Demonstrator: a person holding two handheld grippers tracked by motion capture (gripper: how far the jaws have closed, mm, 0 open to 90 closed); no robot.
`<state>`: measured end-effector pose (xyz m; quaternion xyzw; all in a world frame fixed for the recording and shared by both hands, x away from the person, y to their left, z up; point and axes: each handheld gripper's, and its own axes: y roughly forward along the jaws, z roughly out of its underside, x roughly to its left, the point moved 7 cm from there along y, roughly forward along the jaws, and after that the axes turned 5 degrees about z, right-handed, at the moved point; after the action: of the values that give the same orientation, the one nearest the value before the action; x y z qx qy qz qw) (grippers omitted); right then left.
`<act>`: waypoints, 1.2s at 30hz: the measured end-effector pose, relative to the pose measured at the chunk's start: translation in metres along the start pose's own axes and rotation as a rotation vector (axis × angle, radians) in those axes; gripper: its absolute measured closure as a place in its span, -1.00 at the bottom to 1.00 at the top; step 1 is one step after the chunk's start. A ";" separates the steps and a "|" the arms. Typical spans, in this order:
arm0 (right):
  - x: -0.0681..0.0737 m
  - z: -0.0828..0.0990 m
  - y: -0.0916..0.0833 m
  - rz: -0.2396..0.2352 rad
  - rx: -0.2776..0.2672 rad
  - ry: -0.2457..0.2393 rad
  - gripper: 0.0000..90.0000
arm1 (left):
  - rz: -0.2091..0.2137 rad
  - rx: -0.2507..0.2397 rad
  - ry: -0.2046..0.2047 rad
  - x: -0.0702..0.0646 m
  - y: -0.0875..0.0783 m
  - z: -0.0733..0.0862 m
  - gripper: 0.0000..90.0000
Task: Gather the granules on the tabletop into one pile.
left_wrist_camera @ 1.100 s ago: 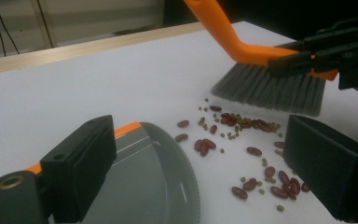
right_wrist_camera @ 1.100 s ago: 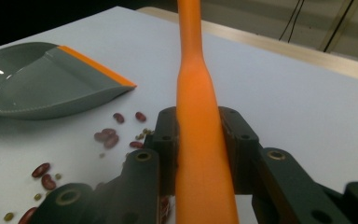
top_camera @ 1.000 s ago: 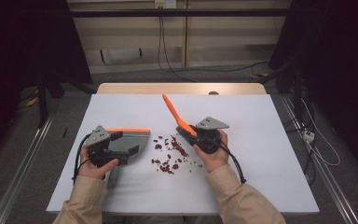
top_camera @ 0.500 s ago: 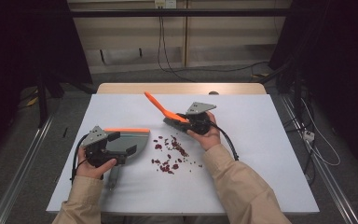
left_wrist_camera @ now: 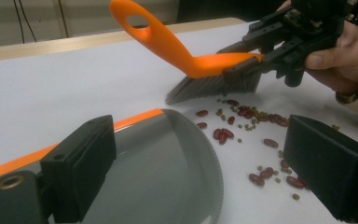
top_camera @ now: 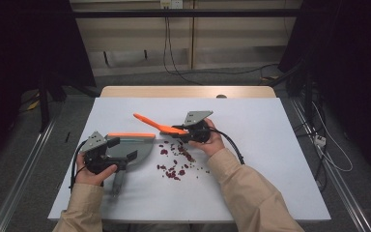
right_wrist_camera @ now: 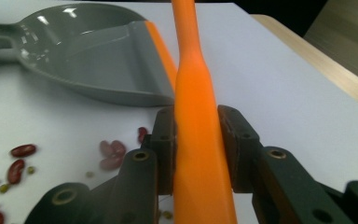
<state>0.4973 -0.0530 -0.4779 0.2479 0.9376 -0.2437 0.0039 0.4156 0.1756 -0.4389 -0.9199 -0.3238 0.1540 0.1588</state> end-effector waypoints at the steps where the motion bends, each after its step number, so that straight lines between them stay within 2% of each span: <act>1: 0.002 0.000 -0.001 -0.009 0.001 0.000 0.55 | -0.004 0.003 0.004 0.001 -0.001 0.001 -0.79; 12: 0.024 0.005 -0.016 -0.113 0.024 -0.033 0.54 | -0.021 -0.001 -0.005 0.007 -0.008 0.004 -0.79; 19: 0.035 0.010 -0.026 -0.155 0.032 -0.048 0.52 | -0.028 0.000 -0.006 0.007 -0.011 0.005 -0.79; 29: 0.051 0.015 -0.040 -0.191 0.036 -0.061 0.52 | -0.034 0.002 -0.001 0.008 -0.014 0.006 -0.79; 36: 0.059 0.015 -0.047 -0.197 0.046 -0.048 0.52 | -0.034 0.002 -0.004 0.008 -0.014 0.006 -0.79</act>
<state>0.4220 -0.0687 -0.4772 0.1486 0.9513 -0.2702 -0.0032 0.4119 0.1919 -0.4404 -0.9138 -0.3395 0.1536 0.1616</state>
